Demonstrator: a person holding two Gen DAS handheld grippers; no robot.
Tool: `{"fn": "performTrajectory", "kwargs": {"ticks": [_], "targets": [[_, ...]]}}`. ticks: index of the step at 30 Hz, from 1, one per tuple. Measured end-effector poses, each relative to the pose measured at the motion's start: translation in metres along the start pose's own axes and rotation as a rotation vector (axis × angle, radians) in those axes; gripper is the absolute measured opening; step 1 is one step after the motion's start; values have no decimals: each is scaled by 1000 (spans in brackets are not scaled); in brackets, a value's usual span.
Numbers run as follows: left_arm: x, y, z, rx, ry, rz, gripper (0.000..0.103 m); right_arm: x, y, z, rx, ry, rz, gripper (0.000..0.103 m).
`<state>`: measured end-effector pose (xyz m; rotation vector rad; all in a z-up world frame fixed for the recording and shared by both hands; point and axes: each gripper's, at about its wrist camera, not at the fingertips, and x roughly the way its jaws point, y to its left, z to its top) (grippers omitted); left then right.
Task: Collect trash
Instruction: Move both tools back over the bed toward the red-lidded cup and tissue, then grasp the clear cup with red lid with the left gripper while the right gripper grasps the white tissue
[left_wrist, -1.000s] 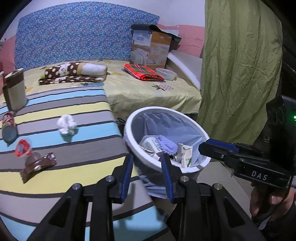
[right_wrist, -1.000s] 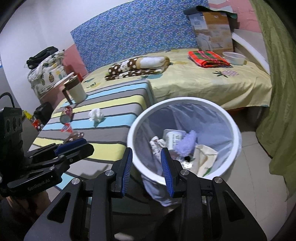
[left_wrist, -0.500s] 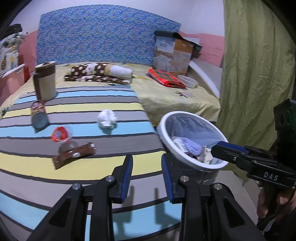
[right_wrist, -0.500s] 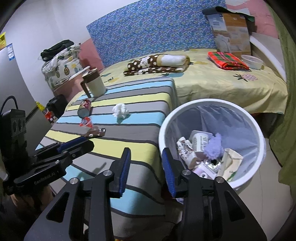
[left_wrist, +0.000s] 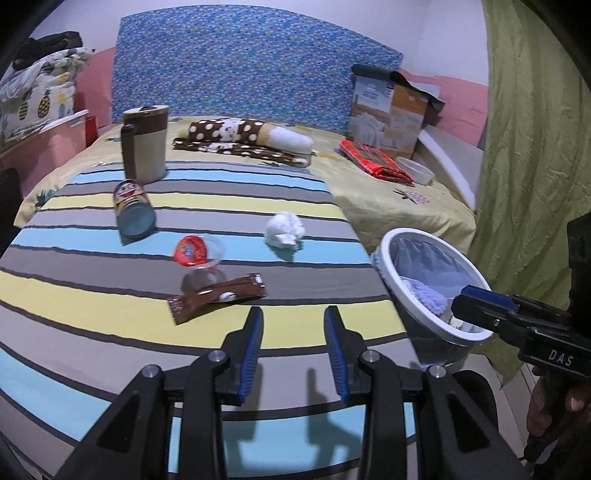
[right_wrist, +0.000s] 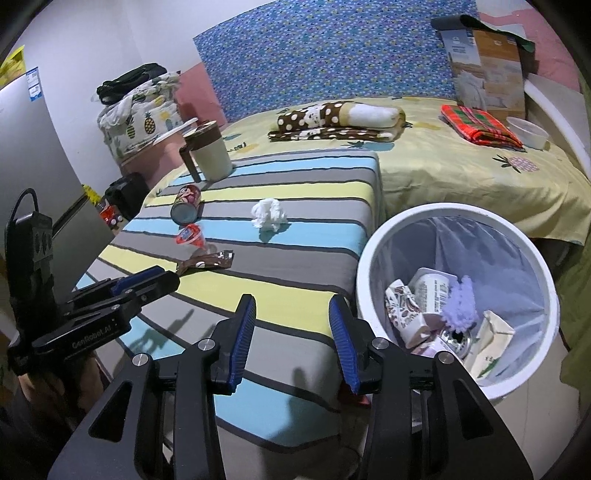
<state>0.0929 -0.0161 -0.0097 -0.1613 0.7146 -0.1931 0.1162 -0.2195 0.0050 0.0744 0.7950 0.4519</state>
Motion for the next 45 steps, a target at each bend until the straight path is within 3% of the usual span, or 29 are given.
{"fn": "performTrajectory", "kwargs": {"ticks": [7,17,21,23,31,42,45], "targets": [[1,20,4,-37,-5,39,40,9,8,4,-18,15,13,44],[22,44,15,-79,2,103,50,26,15,16,-42,22,34,44],[33,54,20,-100,7,125,57,36,18,23,-47,28,43,52],[40,58,23,-108,12,133,57,42,18,26,-53,29,44,59],[65,68,27,-121,44,137,57,69,21,39,-83,54,41,59],[74,72,36,-123,52,83,57,107,20,58,-124,98,22,59],[75,73,36,-120,61,69,48,119,18,64,-127,111,13,59]]}}
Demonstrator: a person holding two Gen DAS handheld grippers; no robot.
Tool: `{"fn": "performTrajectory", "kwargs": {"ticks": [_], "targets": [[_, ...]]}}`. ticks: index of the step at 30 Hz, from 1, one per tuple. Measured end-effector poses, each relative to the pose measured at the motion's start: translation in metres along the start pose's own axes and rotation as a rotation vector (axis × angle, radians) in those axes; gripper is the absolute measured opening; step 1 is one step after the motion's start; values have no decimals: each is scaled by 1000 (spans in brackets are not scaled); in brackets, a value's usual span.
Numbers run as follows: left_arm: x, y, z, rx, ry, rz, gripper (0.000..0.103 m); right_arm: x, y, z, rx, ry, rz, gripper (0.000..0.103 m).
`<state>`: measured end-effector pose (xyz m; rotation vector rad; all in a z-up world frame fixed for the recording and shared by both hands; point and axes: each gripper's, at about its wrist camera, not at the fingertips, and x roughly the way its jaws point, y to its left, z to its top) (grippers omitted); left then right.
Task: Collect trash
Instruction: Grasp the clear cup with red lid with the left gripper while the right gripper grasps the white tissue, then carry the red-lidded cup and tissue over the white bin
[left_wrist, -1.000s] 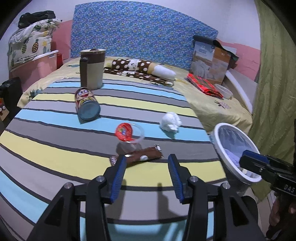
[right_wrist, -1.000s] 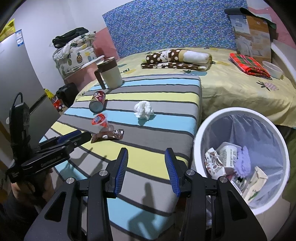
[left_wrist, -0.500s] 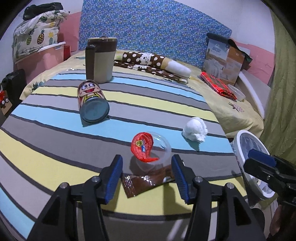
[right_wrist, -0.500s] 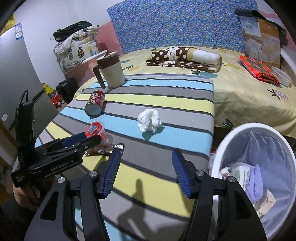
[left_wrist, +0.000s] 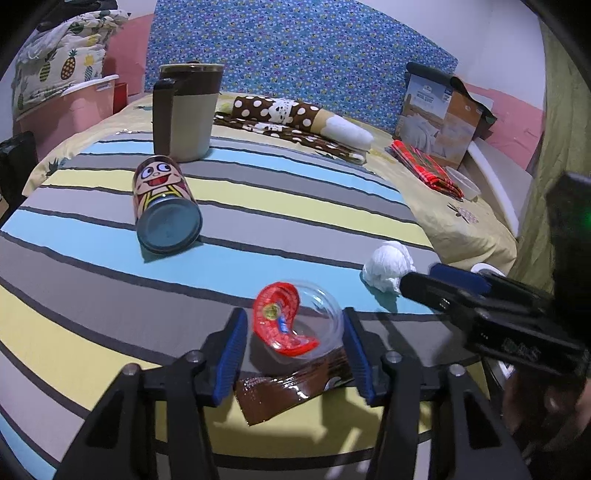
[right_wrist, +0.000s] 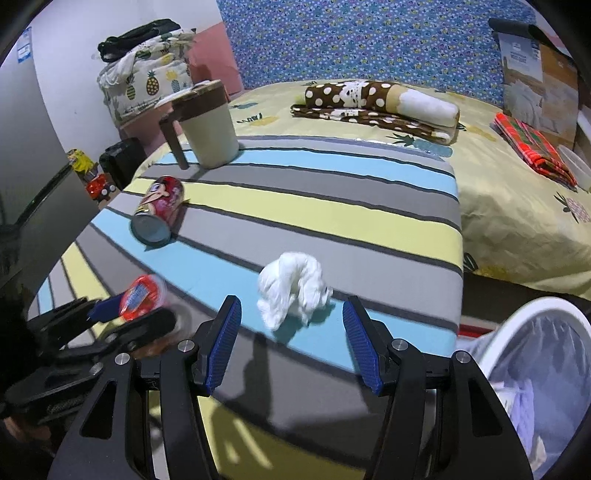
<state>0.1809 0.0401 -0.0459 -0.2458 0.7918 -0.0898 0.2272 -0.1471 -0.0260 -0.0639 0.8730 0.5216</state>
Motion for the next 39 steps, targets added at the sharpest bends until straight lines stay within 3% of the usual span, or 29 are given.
{"fn": "performTrajectory", "kwargs": {"ticks": [1,7,8,9,13,27,39], "targets": [[0,1,0,1,5,-5,44,3,-1,2,-1,4,-2,59],[-1,3,1,4,2,-17,43,12,-1,5,15,27,17,58],[-1,2,1,6,0,-17,43,12,0,5,15,26,21,54],[-2,2,1,9,-3,-16,43,11,1,4,14,27,23,43],[-5,1,1,18,-16,-6,43,5,2,2,14,14,24,36],[-35,-33,2,86,-61,-25,43,-62,-4,-23,56,-81,40,35],[-44,-97,-6,191,-50,-121,43,-109,-43,-58,160,-126,-54,35]]}}
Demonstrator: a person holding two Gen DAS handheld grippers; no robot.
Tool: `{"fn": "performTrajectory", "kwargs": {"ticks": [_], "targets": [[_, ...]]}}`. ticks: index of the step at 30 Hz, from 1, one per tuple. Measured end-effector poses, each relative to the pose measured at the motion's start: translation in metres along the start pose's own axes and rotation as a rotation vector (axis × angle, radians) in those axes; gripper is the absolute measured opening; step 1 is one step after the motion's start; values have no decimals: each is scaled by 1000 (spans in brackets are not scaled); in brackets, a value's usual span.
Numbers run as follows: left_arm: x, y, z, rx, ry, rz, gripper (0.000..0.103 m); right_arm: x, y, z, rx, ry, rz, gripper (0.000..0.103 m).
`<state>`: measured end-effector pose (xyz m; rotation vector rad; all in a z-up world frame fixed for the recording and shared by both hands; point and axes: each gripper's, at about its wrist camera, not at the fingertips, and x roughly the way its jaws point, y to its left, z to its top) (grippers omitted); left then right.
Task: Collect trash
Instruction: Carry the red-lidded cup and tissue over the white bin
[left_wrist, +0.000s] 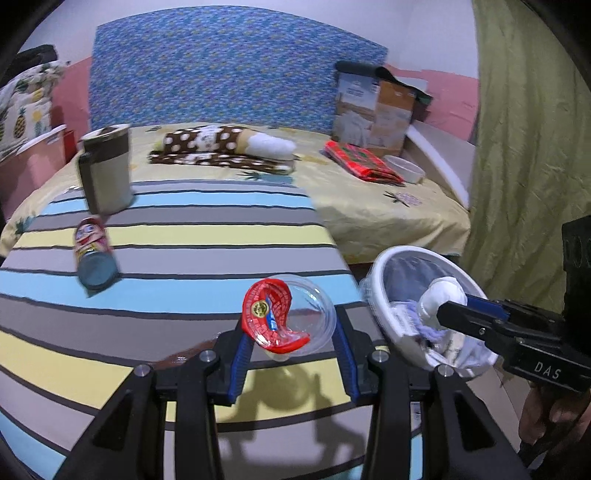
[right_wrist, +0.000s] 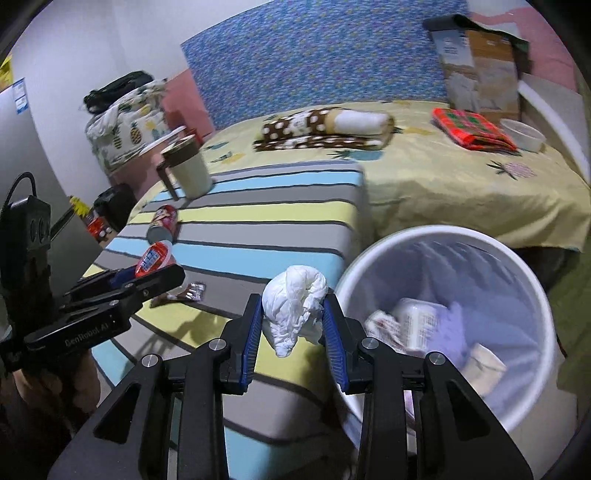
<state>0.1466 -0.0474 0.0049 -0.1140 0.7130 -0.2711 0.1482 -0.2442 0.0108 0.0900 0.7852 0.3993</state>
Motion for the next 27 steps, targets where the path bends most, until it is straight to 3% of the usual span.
{"fn": "performTrajectory", "kwargs": {"ticks": [11,27], "targets": [[12,-55,0,81,34,-104,43,-19,-35,-15,100,-18,-92,35],[32,-99,1,146,64,-191,43,-21,-66,-34,152,-9,-125,36]]}}
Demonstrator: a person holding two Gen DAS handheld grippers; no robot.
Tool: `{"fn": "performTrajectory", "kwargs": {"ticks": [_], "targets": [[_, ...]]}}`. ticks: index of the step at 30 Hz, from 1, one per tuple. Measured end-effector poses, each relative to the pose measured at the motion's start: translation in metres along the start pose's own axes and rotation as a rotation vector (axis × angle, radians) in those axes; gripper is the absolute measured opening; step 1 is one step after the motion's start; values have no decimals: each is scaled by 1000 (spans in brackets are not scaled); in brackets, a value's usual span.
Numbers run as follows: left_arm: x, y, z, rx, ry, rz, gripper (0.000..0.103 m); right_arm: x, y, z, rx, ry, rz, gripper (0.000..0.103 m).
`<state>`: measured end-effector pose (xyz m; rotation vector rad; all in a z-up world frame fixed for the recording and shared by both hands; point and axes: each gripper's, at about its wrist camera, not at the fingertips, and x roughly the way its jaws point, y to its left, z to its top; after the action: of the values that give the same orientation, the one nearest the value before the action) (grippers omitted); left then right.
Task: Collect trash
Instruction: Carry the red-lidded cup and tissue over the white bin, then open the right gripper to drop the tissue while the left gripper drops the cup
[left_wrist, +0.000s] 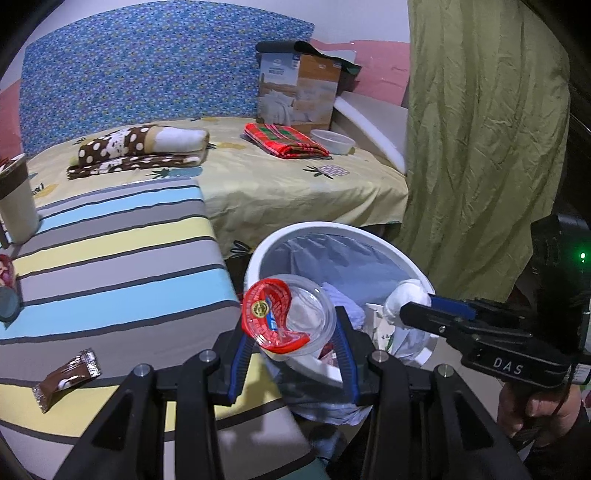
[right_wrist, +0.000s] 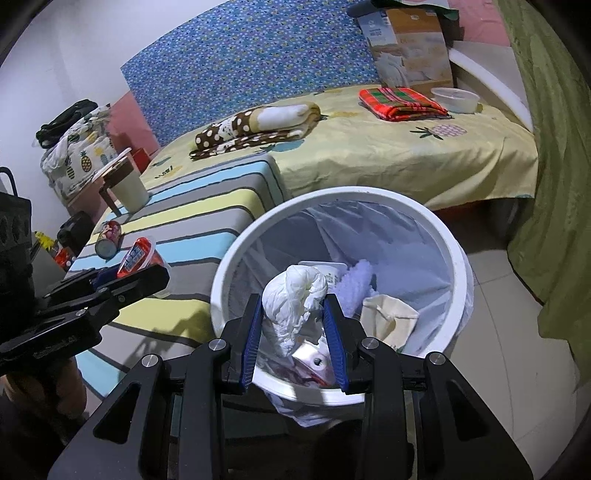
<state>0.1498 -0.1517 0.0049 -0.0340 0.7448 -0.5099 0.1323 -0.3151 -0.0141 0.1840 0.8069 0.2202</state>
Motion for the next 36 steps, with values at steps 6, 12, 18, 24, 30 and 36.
{"fn": "performTrajectory", "kwargs": {"ticks": [6,12,18,24,30,36], "targets": [[11,-10,1,21,14,-24,43,3,-11,-3,17,14,-1,36],[25,-15,1,17,39,-41,43,5,-17,-3,21,17,-2,46],[36,-18,-2,5,73,-61,43,4,-20,-4,20,13,4,55],[37,-16,-5,-6,77,-69,48,-5,-26,-3,39,-6,-14,55],[32,-14,-5,-13,65,-80,49,-13,-26,-2,43,-23,-21,55],[20,-9,-8,-34,49,-91,49,-19,-22,-1,44,-40,-16,55]]}}
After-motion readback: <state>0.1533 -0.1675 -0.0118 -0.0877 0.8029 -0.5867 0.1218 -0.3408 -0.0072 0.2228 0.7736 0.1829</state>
